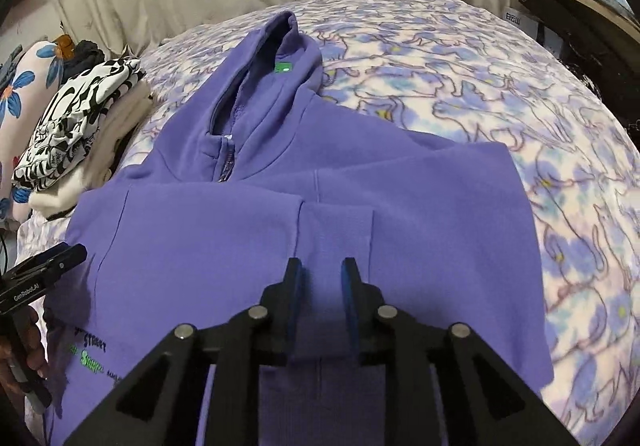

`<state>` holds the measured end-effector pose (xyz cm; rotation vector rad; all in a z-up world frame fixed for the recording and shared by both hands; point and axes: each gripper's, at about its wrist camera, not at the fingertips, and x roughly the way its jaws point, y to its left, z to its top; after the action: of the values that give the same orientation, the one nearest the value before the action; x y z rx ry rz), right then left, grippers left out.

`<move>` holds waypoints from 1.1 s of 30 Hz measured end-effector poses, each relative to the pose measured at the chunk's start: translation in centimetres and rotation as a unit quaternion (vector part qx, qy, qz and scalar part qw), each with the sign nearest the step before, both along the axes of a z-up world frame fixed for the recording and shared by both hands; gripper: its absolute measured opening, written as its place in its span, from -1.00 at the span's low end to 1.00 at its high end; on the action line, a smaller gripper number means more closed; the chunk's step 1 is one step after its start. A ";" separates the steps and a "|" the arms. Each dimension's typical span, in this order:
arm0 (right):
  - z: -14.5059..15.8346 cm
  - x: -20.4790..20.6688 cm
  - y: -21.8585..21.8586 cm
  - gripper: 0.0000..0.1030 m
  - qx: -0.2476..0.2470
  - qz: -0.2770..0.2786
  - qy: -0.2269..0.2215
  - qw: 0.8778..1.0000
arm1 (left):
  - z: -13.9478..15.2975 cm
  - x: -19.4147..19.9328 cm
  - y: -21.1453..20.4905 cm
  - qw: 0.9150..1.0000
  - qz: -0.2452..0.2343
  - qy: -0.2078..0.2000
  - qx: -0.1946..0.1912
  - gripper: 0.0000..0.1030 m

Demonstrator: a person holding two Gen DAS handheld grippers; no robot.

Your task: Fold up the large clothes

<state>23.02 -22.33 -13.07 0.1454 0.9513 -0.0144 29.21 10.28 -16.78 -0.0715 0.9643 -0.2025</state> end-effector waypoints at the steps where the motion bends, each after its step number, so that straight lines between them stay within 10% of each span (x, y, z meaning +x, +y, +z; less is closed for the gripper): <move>1: 0.2 -0.3 0.1 -0.61 -0.001 0.002 0.001 1.000 | 0.1 -0.4 0.0 1.000 0.000 0.000 0.001 0.45; 7: 1.5 -2.6 0.8 -0.56 0.008 0.014 0.002 1.000 | 1.7 -3.2 -0.1 1.000 -0.003 0.002 0.006 0.47; 11: 2.5 -4.4 0.7 -0.02 0.012 0.008 -0.008 1.000 | 2.9 -5.2 -0.5 1.000 -0.009 -0.001 0.011 0.49; 33: 2.9 -17.4 -1.2 0.00 0.020 -0.013 -0.015 1.000 | 3.8 -20.0 3.8 1.000 0.024 -0.008 0.011 0.50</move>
<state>5.61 -23.58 -10.17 0.1940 0.9195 -0.0168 9.24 14.08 -12.96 -0.0730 0.9475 -0.1488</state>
